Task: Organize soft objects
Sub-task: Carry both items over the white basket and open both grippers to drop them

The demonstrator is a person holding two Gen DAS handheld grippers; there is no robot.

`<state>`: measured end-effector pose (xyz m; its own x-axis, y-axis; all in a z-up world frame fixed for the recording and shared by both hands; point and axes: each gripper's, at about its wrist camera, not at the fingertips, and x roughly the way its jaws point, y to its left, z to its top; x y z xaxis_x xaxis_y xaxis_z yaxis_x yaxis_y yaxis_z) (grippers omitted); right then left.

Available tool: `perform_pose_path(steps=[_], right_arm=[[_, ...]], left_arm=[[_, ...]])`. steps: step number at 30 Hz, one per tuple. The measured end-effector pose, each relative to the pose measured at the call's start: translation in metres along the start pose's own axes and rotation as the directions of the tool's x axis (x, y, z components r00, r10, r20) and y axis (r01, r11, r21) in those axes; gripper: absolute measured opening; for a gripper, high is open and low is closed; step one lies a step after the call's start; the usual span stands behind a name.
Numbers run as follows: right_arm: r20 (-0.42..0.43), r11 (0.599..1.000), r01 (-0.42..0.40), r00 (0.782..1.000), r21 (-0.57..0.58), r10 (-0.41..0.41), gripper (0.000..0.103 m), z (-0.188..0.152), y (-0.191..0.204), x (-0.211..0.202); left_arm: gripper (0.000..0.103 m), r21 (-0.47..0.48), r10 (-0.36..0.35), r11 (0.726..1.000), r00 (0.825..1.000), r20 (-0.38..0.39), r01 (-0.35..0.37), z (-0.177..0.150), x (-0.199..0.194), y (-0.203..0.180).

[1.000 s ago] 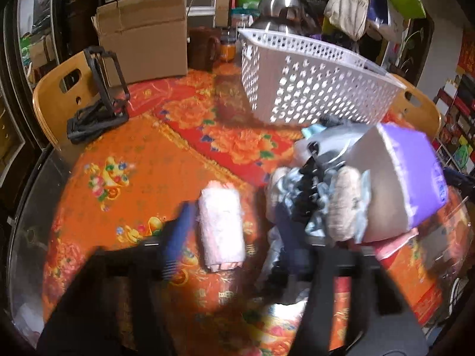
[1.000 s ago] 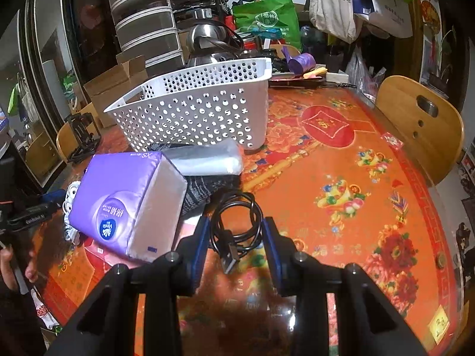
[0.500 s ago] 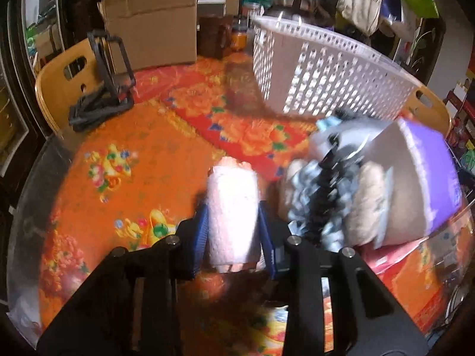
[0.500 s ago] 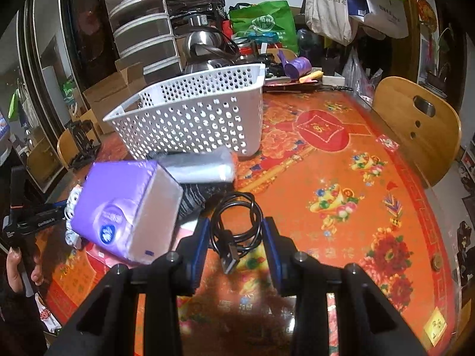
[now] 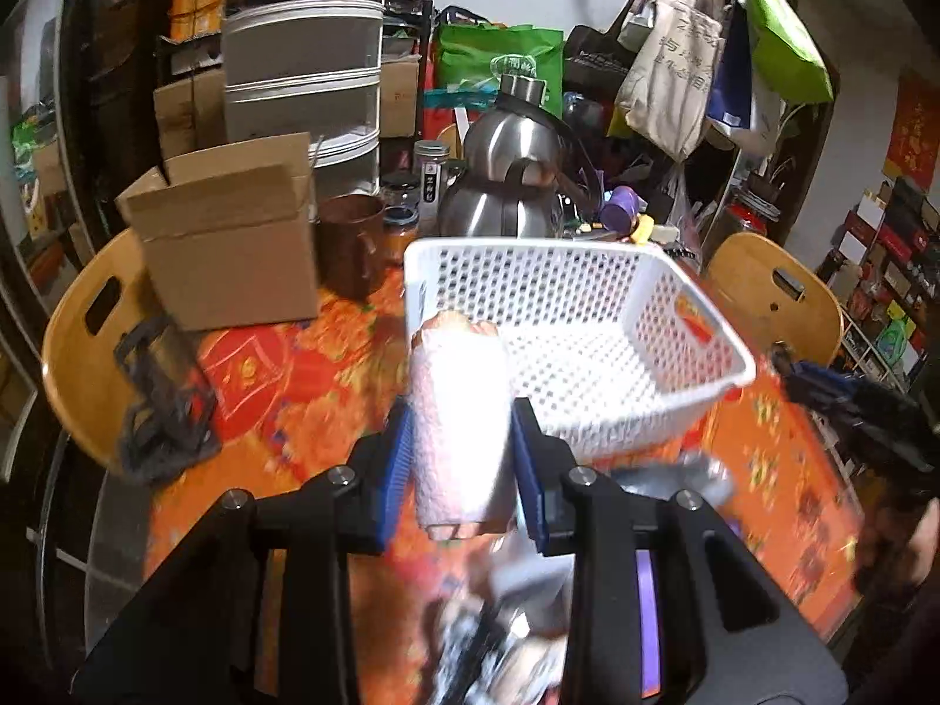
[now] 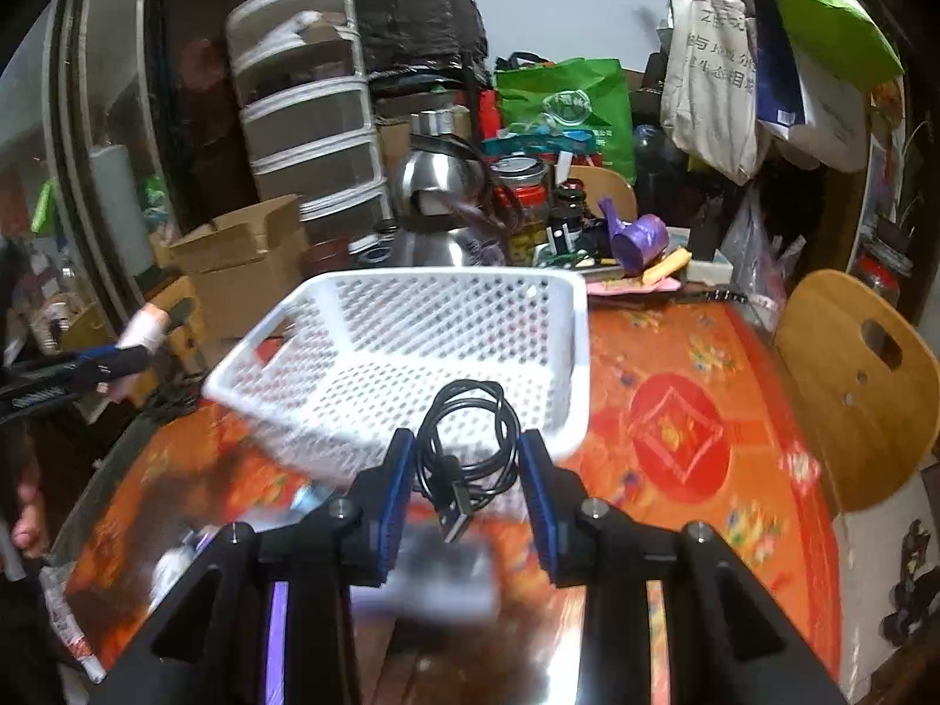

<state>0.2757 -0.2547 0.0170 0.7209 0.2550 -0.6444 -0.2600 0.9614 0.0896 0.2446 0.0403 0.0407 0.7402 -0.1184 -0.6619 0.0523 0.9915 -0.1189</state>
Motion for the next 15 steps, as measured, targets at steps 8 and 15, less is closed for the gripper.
perform_pose_path(steps=[8, 15], right_arm=[[-0.098, 0.998, 0.065, 0.993, 0.009, -0.064, 0.035, 0.036, -0.013, 0.075], [-0.131, 0.996, 0.072, 0.988, -0.047, -0.078, 0.035, 0.037, -0.003, 0.106]], left_arm=[[0.03, -0.013, 0.001, 1.0, 0.993, -0.119, -0.002, 0.072, 0.073, -0.023], [0.03, -0.011, 0.001, 1.0, 0.98, -0.2, -0.004, 0.074, 0.134, -0.036]])
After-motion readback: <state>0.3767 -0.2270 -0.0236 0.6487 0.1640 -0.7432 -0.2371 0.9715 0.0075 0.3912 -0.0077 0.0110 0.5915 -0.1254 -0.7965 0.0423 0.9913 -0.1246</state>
